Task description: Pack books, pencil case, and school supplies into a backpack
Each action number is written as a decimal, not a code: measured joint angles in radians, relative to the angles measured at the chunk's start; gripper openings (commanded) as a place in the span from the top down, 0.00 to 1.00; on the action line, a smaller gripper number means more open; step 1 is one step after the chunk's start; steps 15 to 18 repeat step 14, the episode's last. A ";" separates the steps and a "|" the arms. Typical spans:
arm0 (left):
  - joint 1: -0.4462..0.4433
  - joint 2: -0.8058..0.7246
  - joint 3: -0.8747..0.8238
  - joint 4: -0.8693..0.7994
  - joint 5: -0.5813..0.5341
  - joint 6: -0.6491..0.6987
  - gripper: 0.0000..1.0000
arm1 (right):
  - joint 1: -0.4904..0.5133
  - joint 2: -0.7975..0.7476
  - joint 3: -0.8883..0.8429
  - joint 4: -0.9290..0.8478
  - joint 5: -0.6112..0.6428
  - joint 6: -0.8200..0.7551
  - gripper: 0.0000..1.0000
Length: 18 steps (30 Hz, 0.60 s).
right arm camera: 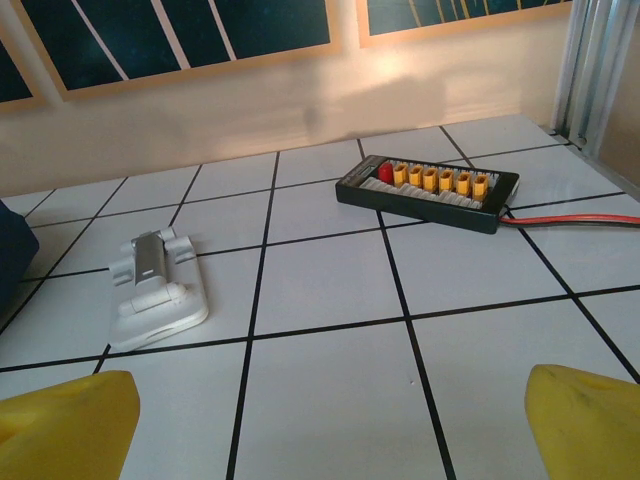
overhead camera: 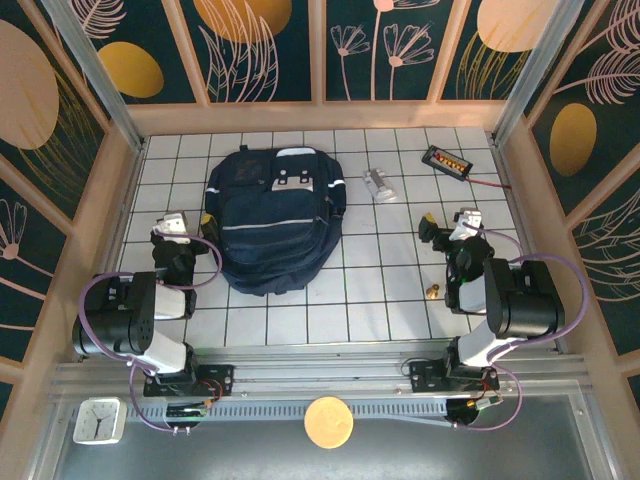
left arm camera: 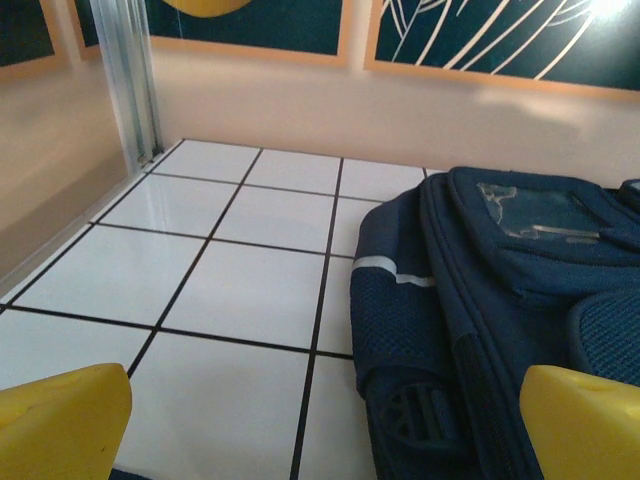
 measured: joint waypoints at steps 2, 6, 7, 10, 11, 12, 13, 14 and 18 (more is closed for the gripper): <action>0.000 0.000 0.000 0.010 0.000 0.000 0.01 | 0.000 0.000 0.000 0.000 0.003 0.000 0.01; 0.000 0.000 0.000 0.015 0.000 0.000 0.01 | 0.001 0.000 0.000 0.000 0.004 0.000 0.01; 0.000 0.000 0.000 0.016 0.000 0.000 0.01 | 0.001 0.000 0.000 0.000 0.005 0.000 0.01; 0.000 0.000 0.000 0.016 0.000 0.000 0.01 | 0.001 0.000 0.000 0.000 0.007 0.000 0.01; 0.000 0.000 0.000 0.016 0.000 0.000 0.01 | 0.001 0.000 0.000 0.000 0.007 0.000 0.01; 0.000 0.000 0.000 0.016 0.000 0.000 0.01 | 0.001 0.000 0.000 -0.001 0.007 0.000 0.01; 0.000 0.000 0.000 0.016 0.000 0.000 0.01 | 0.001 0.000 0.000 -0.001 0.007 0.000 0.01; 0.000 0.000 0.000 0.016 0.000 0.000 0.01 | 0.001 0.000 0.000 -0.001 0.007 0.000 0.01; 0.000 0.000 0.000 0.016 0.000 0.000 0.01 | 0.001 0.000 0.000 -0.001 0.007 0.000 0.01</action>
